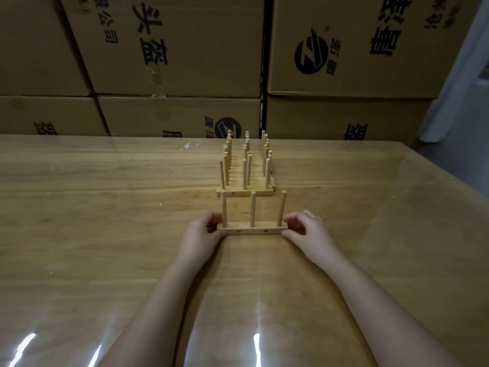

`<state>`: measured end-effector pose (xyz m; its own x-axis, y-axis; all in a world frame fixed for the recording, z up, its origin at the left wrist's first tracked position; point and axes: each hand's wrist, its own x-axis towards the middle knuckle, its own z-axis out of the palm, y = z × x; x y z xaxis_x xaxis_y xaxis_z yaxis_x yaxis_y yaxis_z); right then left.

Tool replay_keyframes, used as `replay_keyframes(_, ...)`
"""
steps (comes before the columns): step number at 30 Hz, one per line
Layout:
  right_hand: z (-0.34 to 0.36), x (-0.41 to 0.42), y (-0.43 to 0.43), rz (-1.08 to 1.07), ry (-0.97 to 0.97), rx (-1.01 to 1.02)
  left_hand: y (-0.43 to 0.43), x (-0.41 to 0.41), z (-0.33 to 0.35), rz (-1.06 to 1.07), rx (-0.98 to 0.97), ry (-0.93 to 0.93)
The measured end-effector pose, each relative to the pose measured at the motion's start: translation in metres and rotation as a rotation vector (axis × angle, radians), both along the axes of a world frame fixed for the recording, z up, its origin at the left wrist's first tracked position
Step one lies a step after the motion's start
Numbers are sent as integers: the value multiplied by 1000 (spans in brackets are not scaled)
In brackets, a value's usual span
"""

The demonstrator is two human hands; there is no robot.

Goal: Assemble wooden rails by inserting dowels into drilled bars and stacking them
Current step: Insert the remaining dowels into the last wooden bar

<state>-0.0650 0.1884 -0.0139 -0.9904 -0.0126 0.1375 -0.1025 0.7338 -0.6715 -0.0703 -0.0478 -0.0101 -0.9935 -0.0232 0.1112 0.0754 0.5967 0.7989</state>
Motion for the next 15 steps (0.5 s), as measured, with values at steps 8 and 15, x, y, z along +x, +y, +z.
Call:
replay_keyframes(8, 1, -22, -12, -97, 19, 24, -5, -30, 4, 2, -194, 6)
replay_keyframes(15, -3, -73, -18, -157, 31, -22, -8, -68, 0, 58, -277, 69)
